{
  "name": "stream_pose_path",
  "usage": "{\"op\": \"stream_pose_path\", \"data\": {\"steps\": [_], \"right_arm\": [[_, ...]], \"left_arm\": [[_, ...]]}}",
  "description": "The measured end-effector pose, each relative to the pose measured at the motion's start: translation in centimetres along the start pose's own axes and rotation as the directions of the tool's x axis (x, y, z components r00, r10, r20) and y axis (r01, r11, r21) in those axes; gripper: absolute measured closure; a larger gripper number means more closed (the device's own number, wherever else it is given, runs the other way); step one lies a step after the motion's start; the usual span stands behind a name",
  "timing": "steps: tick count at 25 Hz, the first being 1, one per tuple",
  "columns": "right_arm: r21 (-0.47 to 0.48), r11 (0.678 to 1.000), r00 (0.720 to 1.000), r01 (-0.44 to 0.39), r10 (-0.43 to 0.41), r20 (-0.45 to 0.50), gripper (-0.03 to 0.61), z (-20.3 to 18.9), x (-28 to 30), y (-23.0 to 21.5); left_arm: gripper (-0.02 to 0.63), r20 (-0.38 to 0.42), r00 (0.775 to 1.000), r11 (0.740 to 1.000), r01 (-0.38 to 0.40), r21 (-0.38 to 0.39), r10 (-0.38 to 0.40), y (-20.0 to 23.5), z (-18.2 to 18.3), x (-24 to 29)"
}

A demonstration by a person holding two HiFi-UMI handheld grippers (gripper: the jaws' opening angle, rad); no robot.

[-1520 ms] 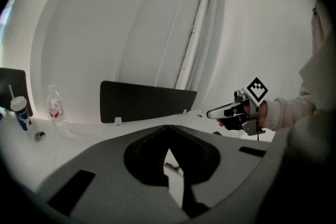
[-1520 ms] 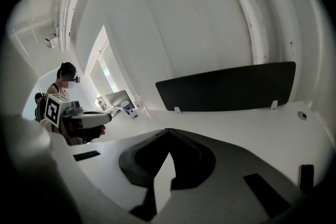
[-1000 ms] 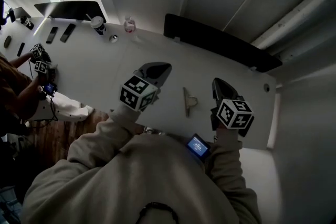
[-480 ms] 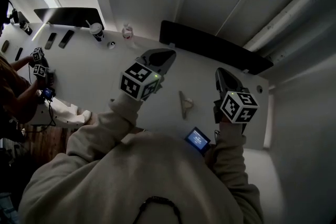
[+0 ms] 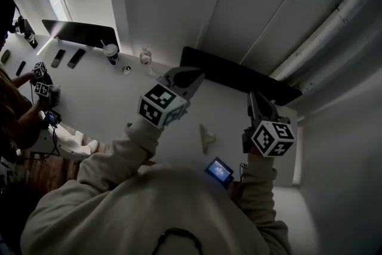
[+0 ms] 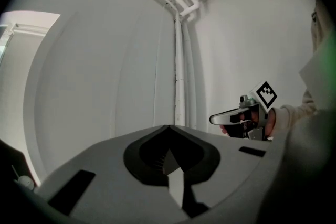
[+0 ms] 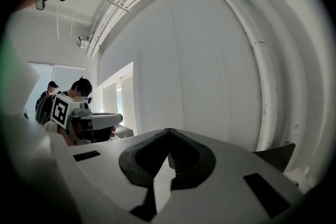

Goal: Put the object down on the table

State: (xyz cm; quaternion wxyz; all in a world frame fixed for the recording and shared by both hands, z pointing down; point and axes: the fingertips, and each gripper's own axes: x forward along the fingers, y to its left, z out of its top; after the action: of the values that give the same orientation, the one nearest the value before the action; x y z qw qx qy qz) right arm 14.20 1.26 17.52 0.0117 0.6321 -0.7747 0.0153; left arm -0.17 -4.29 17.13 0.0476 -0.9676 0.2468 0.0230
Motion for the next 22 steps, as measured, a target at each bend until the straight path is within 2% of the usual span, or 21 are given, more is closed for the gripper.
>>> {"op": "stream_pose_path", "data": {"steps": [5, 9, 11, 16, 22], "right_arm": [[-0.006, 1.000, 0.998, -0.001, 0.002, 0.056, 0.558, 2.5, -0.3, 0.5], [-0.037, 0.999, 0.997, 0.013, -0.010, 0.070, 0.560, 3.5, 0.2, 1.0], [-0.038, 0.999, 0.998, 0.005, -0.003, 0.066, 0.560, 3.5, 0.5, 1.1], [-0.054, 0.999, 0.999, -0.002, 0.004, 0.047, 0.560, 2.9, 0.1, 1.6], [-0.044, 0.999, 0.999, -0.026, 0.027, 0.017, 0.560, 2.1, 1.0, 2.0]], "left_arm": [[0.618, 0.019, 1.000, 1.000, 0.000, 0.002, 0.000, 0.3, 0.8, -0.1], [0.618, 0.003, 1.000, 1.000, -0.005, -0.005, 0.005, 0.8, 0.5, -0.4], [0.618, 0.003, 1.000, 1.000, -0.019, -0.003, 0.019, 1.3, 0.4, -0.5], [0.618, 0.056, 0.992, 0.993, -0.115, 0.013, 0.114, 2.8, 1.4, -1.8], [0.618, 0.039, 0.993, 0.994, -0.112, -0.011, 0.112, 3.2, 1.0, -2.3]]}}
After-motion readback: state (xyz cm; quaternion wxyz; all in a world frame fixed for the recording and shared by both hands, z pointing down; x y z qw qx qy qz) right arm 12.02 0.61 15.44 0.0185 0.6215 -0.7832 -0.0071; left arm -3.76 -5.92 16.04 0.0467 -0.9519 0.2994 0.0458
